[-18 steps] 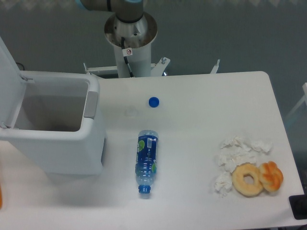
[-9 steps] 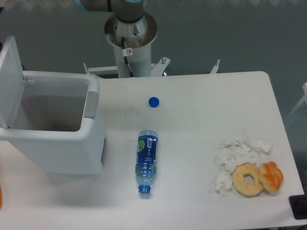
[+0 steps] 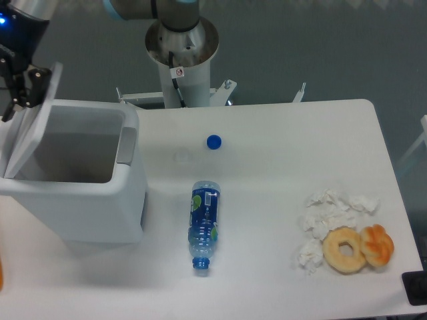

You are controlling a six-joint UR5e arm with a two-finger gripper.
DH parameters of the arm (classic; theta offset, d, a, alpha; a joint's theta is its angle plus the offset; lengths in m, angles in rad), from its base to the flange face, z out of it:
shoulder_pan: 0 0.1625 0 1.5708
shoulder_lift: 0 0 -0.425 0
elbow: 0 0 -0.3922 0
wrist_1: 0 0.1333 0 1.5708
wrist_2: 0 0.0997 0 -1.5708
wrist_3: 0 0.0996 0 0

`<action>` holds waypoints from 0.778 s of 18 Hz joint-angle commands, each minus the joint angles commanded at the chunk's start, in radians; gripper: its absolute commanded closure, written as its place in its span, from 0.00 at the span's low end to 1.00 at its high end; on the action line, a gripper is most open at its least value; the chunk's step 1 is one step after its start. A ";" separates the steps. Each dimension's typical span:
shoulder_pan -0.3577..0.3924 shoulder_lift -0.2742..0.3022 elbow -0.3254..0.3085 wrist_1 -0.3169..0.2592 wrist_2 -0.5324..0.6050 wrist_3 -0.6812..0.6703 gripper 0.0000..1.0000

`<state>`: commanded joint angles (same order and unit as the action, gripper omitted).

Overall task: Close the trash can
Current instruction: 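Lower the gripper onto the lid, pressing it down over the can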

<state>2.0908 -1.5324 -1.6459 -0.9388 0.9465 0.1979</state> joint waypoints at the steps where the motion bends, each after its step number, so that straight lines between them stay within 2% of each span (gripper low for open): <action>1: 0.006 0.000 -0.003 0.000 0.009 0.002 0.00; 5: 0.009 -0.003 -0.018 0.000 0.072 0.026 0.00; 14: 0.061 -0.020 -0.026 0.002 0.075 0.035 0.00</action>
<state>2.1522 -1.5523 -1.6720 -0.9373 1.0216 0.2332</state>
